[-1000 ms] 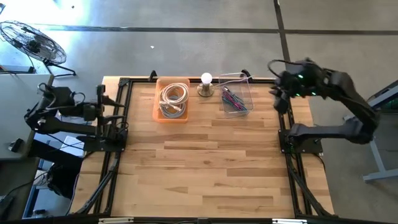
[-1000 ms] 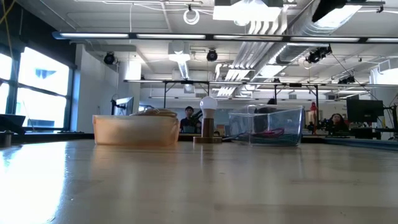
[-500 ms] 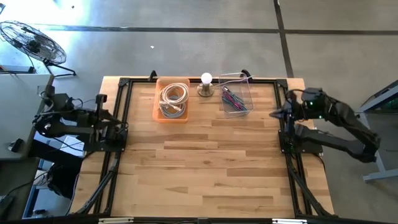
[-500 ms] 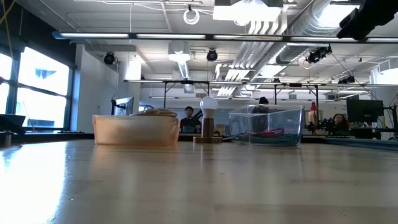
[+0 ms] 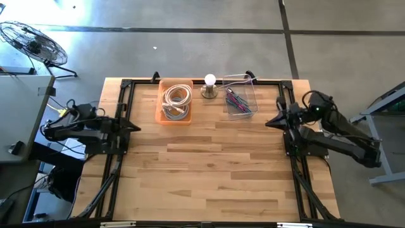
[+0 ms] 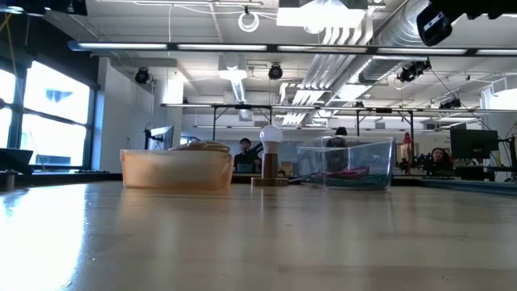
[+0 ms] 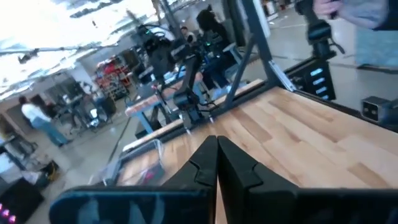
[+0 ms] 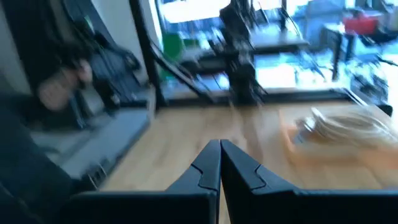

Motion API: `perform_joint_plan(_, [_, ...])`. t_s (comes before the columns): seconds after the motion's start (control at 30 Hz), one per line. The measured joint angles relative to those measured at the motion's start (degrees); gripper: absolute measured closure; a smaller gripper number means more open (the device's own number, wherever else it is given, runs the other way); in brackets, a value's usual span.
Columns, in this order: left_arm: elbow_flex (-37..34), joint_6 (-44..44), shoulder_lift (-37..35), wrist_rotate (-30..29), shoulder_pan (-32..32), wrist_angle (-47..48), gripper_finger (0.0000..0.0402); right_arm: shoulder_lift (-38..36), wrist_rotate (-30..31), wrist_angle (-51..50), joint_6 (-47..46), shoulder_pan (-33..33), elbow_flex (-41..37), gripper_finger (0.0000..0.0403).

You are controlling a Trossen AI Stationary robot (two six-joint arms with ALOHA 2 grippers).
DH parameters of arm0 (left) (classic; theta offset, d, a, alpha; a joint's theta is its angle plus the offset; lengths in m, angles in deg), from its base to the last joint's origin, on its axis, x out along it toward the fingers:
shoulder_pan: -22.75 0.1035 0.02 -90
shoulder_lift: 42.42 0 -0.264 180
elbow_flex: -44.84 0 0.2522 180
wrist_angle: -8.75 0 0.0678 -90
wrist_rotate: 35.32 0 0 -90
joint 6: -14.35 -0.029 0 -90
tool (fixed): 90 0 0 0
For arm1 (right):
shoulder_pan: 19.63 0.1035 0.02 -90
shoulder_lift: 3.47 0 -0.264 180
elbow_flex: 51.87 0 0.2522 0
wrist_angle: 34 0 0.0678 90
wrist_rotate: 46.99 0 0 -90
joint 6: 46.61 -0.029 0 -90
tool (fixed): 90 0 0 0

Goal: Pick & Place USB Port
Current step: Return to Home Position

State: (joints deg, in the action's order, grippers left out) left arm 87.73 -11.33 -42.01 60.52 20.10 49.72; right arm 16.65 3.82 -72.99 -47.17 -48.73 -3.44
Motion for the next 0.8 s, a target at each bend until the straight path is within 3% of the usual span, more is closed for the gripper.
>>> perform_joint_plan(0.2, [-4.4,1.8,0.0,-3.8,0.0,-4.5,0.0401,0.1,-4.7,20.7,-6.9,1.0,-10.3,0.0403])
perform_joint_plan(0.63, [-12.2,1.6,0.0,-2.6,0.0,-8.2,0.0401,0.1,9.1,40.5,-2.8,7.0,-30.1,0.0403])
perform_joint_plan(0.8, [-15.6,1.6,0.0,-2.5,0.0,-11.8,0.0401,0.1,9.2,42.3,-0.6,9.5,-34.1,0.0403])
